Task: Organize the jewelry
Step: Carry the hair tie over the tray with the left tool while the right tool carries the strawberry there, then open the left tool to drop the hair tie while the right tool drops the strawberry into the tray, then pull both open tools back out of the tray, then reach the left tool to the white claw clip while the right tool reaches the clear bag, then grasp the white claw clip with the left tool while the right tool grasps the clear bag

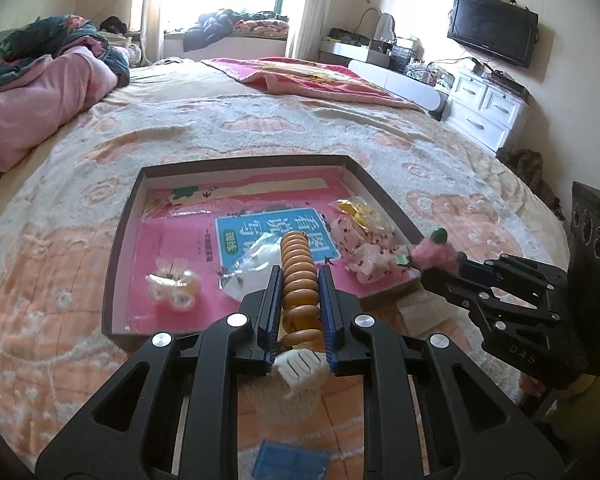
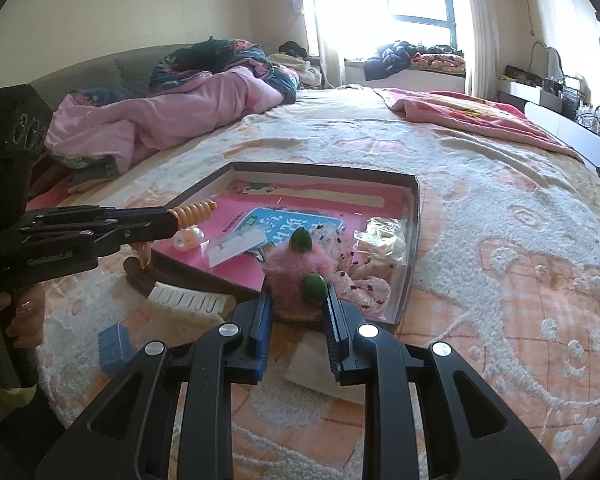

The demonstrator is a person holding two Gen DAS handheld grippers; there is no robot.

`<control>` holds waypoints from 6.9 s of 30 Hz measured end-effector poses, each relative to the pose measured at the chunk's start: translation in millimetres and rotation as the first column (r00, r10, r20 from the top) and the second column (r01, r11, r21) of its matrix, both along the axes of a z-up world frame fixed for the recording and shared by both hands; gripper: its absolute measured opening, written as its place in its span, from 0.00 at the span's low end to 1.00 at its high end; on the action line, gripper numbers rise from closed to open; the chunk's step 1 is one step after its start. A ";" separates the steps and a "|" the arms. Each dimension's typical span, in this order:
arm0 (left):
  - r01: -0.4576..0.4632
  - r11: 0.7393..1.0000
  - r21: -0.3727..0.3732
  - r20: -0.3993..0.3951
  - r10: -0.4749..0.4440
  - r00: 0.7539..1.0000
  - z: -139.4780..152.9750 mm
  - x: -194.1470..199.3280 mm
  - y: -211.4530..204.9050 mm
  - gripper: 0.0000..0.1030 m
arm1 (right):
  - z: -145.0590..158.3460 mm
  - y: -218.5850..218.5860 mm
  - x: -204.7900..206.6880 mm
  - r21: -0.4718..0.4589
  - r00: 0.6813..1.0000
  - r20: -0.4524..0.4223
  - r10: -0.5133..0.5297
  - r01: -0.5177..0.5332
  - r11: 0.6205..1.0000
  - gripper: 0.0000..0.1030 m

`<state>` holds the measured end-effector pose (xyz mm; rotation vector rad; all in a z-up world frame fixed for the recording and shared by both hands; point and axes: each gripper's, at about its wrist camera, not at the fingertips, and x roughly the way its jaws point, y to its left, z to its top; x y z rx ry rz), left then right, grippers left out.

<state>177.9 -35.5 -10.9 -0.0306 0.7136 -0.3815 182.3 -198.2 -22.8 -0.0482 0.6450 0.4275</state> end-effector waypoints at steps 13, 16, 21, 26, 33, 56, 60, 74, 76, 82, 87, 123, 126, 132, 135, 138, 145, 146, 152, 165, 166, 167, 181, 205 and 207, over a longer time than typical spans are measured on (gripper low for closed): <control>-0.021 1.000 0.013 0.013 0.020 1.000 0.2 32.9 2.7 0.11 | 4.6 -0.2 24.4 -0.017 0.999 0.012 -0.030 0.030 0.999 0.22; -0.026 1.000 0.013 0.011 0.025 1.000 -1.4 40.0 4.3 0.11 | 5.1 1.9 31.4 -0.025 0.999 0.014 -0.035 0.035 0.999 0.22; -0.037 0.999 0.001 0.001 0.037 0.999 -6.0 51.1 9.2 0.11 | 3.3 4.8 46.6 -0.031 0.999 0.002 -0.049 0.049 0.998 0.22; -0.046 0.999 0.002 -0.019 0.046 0.999 -15.2 61.6 13.0 0.11 | -0.8 9.0 58.7 -0.049 0.998 -0.004 -0.056 0.056 0.997 0.22; -0.062 0.998 0.005 -0.040 0.062 0.997 -26.8 73.3 17.2 0.11 | -2.2 15.9 76.5 -0.071 0.998 -0.011 -0.058 0.057 0.996 0.22; -0.128 0.992 -0.011 -0.108 0.126 0.986 -50.1 87.8 35.3 0.11 | -29.6 37.4 118.2 -0.120 0.987 -0.142 -0.072 0.055 0.991 0.22; -0.130 0.991 -0.011 -0.110 0.128 0.986 -50.5 88.4 35.7 0.11 | -33.3 37.7 119.4 -0.109 0.984 -0.162 -0.071 0.054 0.993 0.24; -0.132 0.991 -0.015 -0.113 0.130 0.985 -52.3 88.8 37.9 0.11 | -30.4 28.5 106.6 -0.065 0.986 -0.152 -0.074 0.065 0.996 0.39; -0.132 0.991 -0.017 -0.115 0.129 0.985 -52.7 88.7 38.4 0.11 | -29.2 26.4 103.5 -0.055 0.986 -0.149 -0.075 0.068 0.996 0.40; -0.135 0.991 -0.017 -0.114 0.132 0.985 -51.7 88.7 38.0 0.13 | -26.4 24.3 92.7 -0.041 0.988 -0.137 -0.068 0.063 0.997 0.47; -0.137 0.990 -0.021 -0.107 0.134 0.985 -50.7 83.7 38.5 0.26 | -21.6 21.8 85.2 -0.039 0.991 -0.112 -0.072 0.068 0.997 0.50; -0.165 0.984 -0.061 0.003 0.166 0.986 7.1 13.7 48.6 0.89 | 20.2 -6.1 30.9 0.035 0.994 -0.031 -0.104 0.105 0.994 0.86; -0.166 0.985 -0.053 0.015 0.167 0.986 9.6 6.8 48.1 0.89 | 23.5 -7.4 24.6 0.040 0.995 -0.024 -0.101 0.102 0.994 0.86; -0.173 0.984 -0.047 0.037 0.175 0.984 12.9 -8.4 49.0 0.89 | 26.8 -8.4 10.8 0.039 0.996 -0.014 -0.090 0.091 0.995 0.86; -0.175 0.983 -0.052 0.043 0.178 0.983 13.2 -16.4 50.5 0.89 | 27.4 -9.2 4.9 0.034 0.996 -0.010 -0.083 0.084 0.996 0.86; -0.179 0.983 -0.051 0.048 0.181 0.982 12.7 -24.7 51.2 0.89 | 27.9 -8.9 -1.3 0.026 0.997 -0.005 -0.077 0.077 0.997 0.86; -0.173 0.984 -0.046 0.042 0.175 0.984 8.3 -35.7 51.0 0.89 | 27.3 -10.0 -12.7 0.014 0.998 0.000 -0.069 0.069 0.998 0.86; -0.169 0.985 -0.044 0.039 0.170 0.985 7.4 -37.2 49.9 0.89 | 27.2 -10.5 -13.8 0.012 0.998 0.000 -0.068 0.068 0.998 0.86; -0.145 0.989 -0.029 0.026 0.146 0.989 1.9 -42.3 43.4 0.89 | 24.9 -14.1 -21.7 0.001 0.998 0.000 -0.067 0.067 0.998 0.87; -0.089 0.996 -0.007 -0.005 0.089 0.996 -11.8 -46.9 24.6 0.89 | 9.0 -31.0 -30.5 -0.028 0.995 -0.033 -0.092 0.091 0.995 0.87; -0.083 0.996 -0.008 -0.010 0.083 0.996 -13.0 -46.9 23.3 0.89 | 8.0 -31.6 -31.1 -0.028 0.995 -0.035 -0.094 0.093 0.995 0.87; -0.077 0.997 -0.008 -0.016 0.077 0.997 -14.6 -46.4 21.2 0.89 | 6.4 -32.9 -31.4 -0.030 0.995 -0.038 -0.097 0.095 0.995 0.87; 0.000 1.000 0.006 -0.029 0.001 1.000 -32.1 -43.2 2.7 0.81 | -4.6 -39.1 -29.9 -0.049 0.991 -0.054 -0.123 0.121 0.992 0.87; 0.119 0.989 0.085 -0.076 -0.112 0.991 -51.0 -20.1 -12.8 0.43 | -37.0 -42.4 -3.1 -0.047 0.975 -0.174 -0.135 0.129 0.991 0.87; 0.126 0.988 0.085 -0.077 -0.120 0.990 -50.3 -21.6 -13.0 0.43 | -42.1 -41.1 1.9 -0.045 0.972 -0.195 -0.133 0.127 0.991 0.87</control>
